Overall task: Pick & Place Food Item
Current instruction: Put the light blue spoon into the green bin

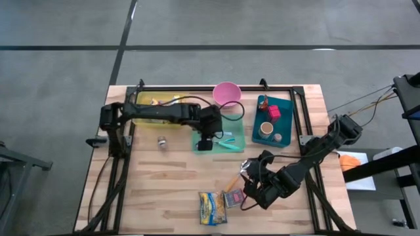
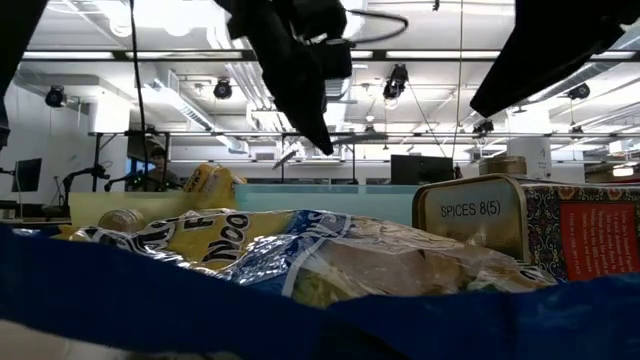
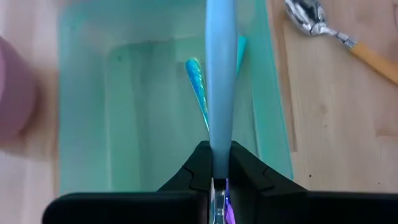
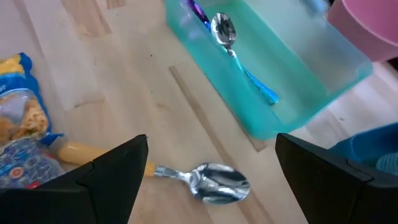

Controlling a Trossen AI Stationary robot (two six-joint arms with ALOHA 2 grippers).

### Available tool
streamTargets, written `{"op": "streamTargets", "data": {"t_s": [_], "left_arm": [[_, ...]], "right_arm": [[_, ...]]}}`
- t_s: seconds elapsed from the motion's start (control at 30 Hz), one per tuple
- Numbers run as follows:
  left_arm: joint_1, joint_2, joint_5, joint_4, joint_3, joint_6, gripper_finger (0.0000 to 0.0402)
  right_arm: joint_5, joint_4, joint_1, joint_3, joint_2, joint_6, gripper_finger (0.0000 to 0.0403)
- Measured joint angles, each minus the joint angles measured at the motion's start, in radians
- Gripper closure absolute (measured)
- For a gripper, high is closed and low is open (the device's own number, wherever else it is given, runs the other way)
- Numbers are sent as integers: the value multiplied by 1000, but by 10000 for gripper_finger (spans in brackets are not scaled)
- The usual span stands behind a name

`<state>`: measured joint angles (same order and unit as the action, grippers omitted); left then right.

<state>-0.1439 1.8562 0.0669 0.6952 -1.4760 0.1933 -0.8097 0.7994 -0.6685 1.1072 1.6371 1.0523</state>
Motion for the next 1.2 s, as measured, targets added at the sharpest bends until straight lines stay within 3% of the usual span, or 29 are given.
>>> {"op": "streamTargets", "data": {"t_s": [0.67, 0.9, 1.2], "left_arm": [[-11, 186, 158, -11, 5, 19, 374], [-19, 204, 222, 9, 5, 30, 374], [-26, 204, 223, 42, 8, 35, 374]], "right_arm": [[3, -40, 37, 0, 0, -69, 53], [6, -44, 37, 0, 0, -91, 53], [7, -49, 37, 0, 0, -95, 53]]}}
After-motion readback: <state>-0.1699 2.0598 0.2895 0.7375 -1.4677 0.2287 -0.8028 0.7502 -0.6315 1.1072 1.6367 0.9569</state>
